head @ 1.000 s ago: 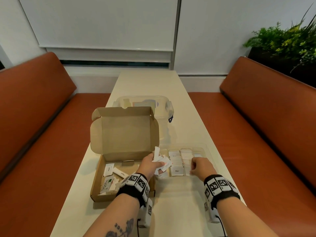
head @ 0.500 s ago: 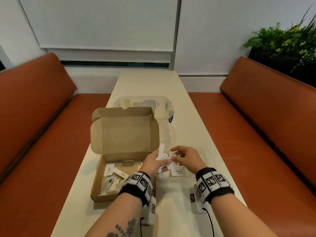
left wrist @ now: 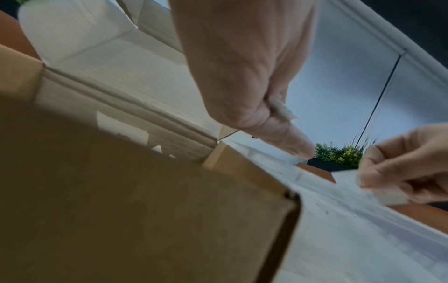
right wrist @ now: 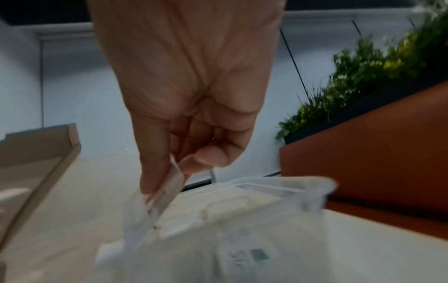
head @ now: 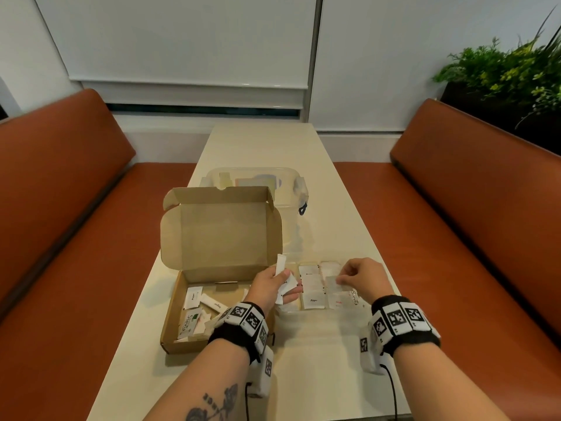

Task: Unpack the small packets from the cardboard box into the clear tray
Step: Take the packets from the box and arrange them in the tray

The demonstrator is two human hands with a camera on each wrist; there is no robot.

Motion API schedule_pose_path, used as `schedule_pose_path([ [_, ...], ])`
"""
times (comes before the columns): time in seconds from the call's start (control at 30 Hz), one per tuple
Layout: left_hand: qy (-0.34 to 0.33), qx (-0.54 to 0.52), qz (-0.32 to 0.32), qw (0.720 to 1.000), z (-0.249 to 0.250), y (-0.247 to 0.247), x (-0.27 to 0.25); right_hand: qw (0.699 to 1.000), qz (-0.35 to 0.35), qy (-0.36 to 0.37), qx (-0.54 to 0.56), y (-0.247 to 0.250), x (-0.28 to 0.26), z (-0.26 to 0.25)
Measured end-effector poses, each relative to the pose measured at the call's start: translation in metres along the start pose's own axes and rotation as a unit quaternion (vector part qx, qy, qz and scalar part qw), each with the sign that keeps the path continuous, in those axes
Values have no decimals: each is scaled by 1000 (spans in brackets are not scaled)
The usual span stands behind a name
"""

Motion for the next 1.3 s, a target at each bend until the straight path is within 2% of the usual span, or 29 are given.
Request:
schedule_pose_path([
  [0.23,5,-19,3,1000,-6,0,0,996,-79,-22,-42,-11,-5,15],
  [0.5,7,-13,7,1000,-9,2,3,991,-87,-13,-104,-20,1,22],
  [0.7,12,-1,7,1000,-11,3,7,994,-47,-11,-93,-30,1,30],
  [1.0,18,1,9,1000,-13,6,8,991,-35,-32,-123,-34,6,33],
  [1.3,24,1,10,1000,-11,7,9,971,-80,-23,-223,-30,7,23],
])
Point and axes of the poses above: each hand's wrist, its own x-axis towards the middle knuckle, its own y-axis out of the back of the hand, z = x × y, the point moved 2 cm from there along x, towards the middle knuckle, and after that the axes turned 5 degrees about -z, right-handed, at the moved point
